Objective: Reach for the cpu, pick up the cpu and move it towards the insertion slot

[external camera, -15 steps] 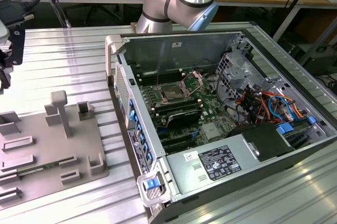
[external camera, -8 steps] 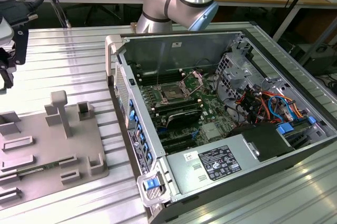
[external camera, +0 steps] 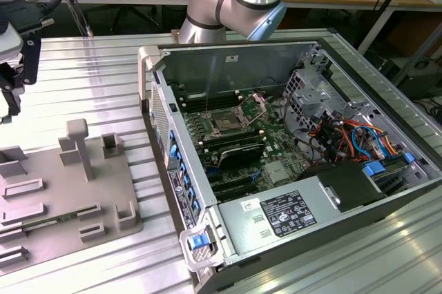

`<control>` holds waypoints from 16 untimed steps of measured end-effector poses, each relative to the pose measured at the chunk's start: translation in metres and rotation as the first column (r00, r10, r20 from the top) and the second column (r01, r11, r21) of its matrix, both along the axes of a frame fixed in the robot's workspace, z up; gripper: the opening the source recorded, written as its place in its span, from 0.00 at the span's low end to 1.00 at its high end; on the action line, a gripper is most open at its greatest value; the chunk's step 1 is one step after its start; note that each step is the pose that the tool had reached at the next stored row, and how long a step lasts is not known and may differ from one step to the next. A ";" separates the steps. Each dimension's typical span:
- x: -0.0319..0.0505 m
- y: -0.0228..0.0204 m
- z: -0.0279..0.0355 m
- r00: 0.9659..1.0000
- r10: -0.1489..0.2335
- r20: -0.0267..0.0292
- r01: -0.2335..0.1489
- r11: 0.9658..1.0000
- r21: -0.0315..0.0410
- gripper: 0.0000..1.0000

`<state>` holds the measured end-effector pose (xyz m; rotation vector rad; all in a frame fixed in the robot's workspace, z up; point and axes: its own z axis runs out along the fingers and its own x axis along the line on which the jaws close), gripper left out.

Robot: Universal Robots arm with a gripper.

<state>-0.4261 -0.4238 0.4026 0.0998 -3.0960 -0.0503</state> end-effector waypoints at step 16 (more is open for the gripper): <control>0.0102 0.0000 0.0000 1.000 0.000 0.000 0.000 1.000 0.000 0.55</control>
